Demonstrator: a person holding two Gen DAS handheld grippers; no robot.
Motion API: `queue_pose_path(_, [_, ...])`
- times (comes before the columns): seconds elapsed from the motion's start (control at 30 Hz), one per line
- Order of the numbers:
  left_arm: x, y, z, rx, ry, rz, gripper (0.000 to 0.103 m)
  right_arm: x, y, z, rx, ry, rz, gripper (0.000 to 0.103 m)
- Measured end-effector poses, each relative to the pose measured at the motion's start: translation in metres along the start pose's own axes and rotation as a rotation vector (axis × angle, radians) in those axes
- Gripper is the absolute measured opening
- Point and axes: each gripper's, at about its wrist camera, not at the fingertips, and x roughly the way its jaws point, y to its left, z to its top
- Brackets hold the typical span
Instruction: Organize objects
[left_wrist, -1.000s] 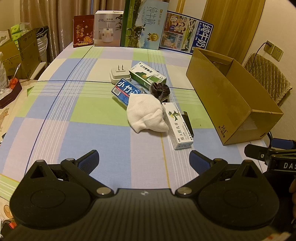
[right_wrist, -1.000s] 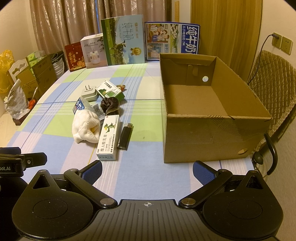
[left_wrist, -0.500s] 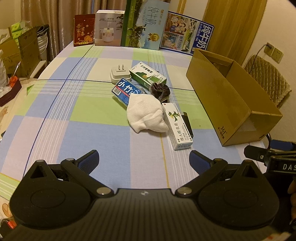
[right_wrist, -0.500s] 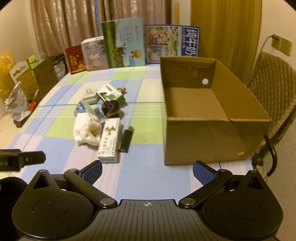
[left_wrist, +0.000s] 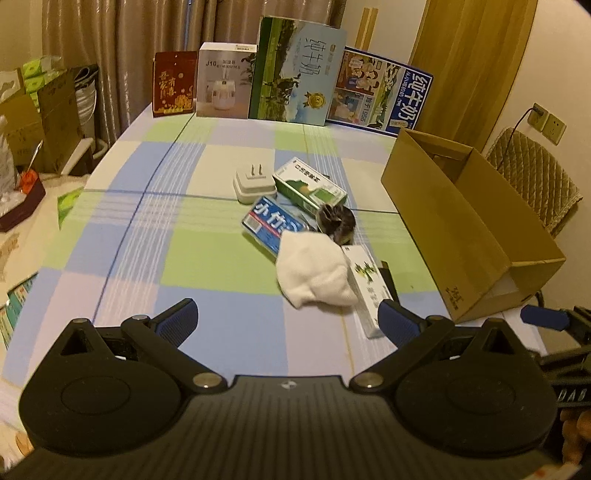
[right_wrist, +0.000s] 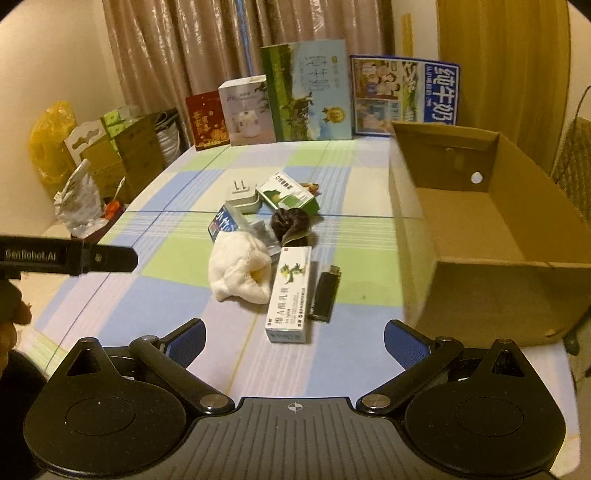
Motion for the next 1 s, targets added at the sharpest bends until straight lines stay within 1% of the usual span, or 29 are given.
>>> queue_pose_path(0.1, [0.011,0.007,0.008,0.017,-0.002,-0.002,0.102,0.019,-0.002,0.001,-0.002,0.012,0.001,0.086])
queue_pose_path(0.17, [0.020,0.011,0.011,0.033,0.000,0.012,0.102,0.033,-0.004,0.003,0.002,0.018,-0.003,0.083])
queue_pose_path(0.23, [0.031,0.014,0.013,0.048,0.004,0.012,0.102,0.045,-0.006,0.003,0.000,0.023,-0.002,0.076])
queue_pose_path(0.27, [0.037,0.016,0.013,0.051,0.008,0.008,0.102,0.052,-0.007,0.004,-0.004,0.033,0.000,0.068])
queue_pose_path(0.3, [0.043,0.017,0.014,0.055,0.015,0.001,0.102,0.059,-0.008,0.005,-0.005,0.045,0.010,0.064])
queue_pose_path(0.4, [0.062,0.017,0.016,0.073,0.032,-0.026,0.102,0.078,-0.009,0.008,-0.013,0.063,0.012,0.061])
queue_pose_path(0.53, [0.084,0.012,0.020,0.099,0.044,-0.043,0.102,0.096,-0.008,0.007,-0.030,0.081,0.011,0.058])
queue_pose_path(0.6, [0.095,0.008,0.022,0.120,0.050,-0.044,0.102,0.104,-0.008,0.006,-0.037,0.096,0.008,0.050])
queue_pose_path(0.67, [0.105,0.004,0.023,0.138,0.057,-0.047,0.102,0.110,-0.008,0.005,-0.051,0.108,0.010,0.047])
queue_pose_path(0.77, [0.116,0.004,0.023,0.135,0.077,-0.066,0.102,0.117,-0.006,0.004,-0.072,0.114,0.007,0.046])
queue_pose_path(0.83, [0.124,0.004,0.023,0.118,0.095,-0.084,0.102,0.121,-0.006,0.002,-0.070,0.123,0.007,0.042])
queue_pose_path(0.87, [0.127,0.003,0.024,0.112,0.100,-0.095,0.102,0.122,-0.005,0.002,-0.065,0.128,0.009,0.038])
queue_pose_path(1.0, [0.142,-0.004,0.026,0.121,0.121,-0.128,0.101,0.122,-0.005,0.003,-0.060,0.135,0.005,0.037])
